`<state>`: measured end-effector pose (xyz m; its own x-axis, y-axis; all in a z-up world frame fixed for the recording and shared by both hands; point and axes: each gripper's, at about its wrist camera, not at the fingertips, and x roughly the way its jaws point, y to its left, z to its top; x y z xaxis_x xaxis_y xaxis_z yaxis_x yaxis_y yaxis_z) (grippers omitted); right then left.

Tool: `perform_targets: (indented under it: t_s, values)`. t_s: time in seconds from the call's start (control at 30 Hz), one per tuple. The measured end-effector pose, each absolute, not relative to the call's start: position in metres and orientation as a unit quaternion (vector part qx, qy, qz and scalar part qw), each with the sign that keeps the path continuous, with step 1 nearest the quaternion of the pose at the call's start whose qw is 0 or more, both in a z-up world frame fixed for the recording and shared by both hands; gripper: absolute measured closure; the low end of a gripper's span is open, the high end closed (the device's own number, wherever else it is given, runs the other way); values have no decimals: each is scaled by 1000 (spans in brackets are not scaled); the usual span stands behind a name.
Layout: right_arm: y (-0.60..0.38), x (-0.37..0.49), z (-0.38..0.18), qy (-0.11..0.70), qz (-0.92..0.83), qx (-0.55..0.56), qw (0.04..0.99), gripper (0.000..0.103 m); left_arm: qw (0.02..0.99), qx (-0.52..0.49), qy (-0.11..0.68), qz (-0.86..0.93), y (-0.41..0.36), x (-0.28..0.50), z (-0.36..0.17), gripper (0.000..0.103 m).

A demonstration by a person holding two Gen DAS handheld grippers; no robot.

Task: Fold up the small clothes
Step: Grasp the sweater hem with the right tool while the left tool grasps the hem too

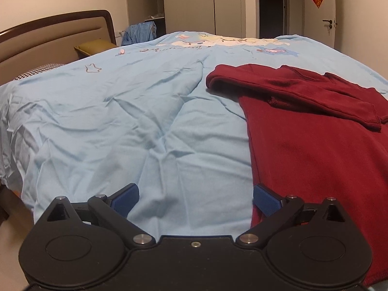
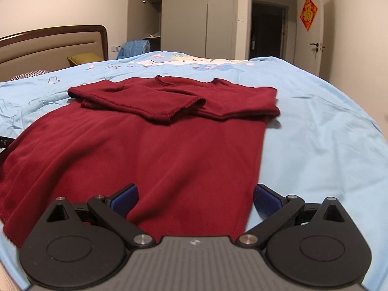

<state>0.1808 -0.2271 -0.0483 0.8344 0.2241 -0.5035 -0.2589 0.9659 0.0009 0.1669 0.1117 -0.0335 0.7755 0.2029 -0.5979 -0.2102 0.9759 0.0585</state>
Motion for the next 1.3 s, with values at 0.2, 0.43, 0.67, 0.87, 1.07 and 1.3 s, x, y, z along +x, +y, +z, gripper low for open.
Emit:
perform_targets:
  t_s: [0.2,0.43,0.67,0.87,1.07,1.3]
  values:
    - [-238,154,-47,271,125,-53,953,0,944,1,314,102,113,148,-32,1]
    - [-231,124,-51,290,110,-192,931,0,942,6,316,109,118,125,-31,1]
    - [-213,89,-55,264,160,-294,905,0,950,-4,297,95,111,109,-21,1]
    - [-183,79,-77,273,189,-404,852,0,956,-9,286,69,96,108,-17,1]
    - [-174,75,-84,253,168,-442,844,0,959,-6,279,45,84,104,-14,1]
    - [-180,57,-72,217,194,-429,855,40,962,4,272,17,75,100,-12,1]
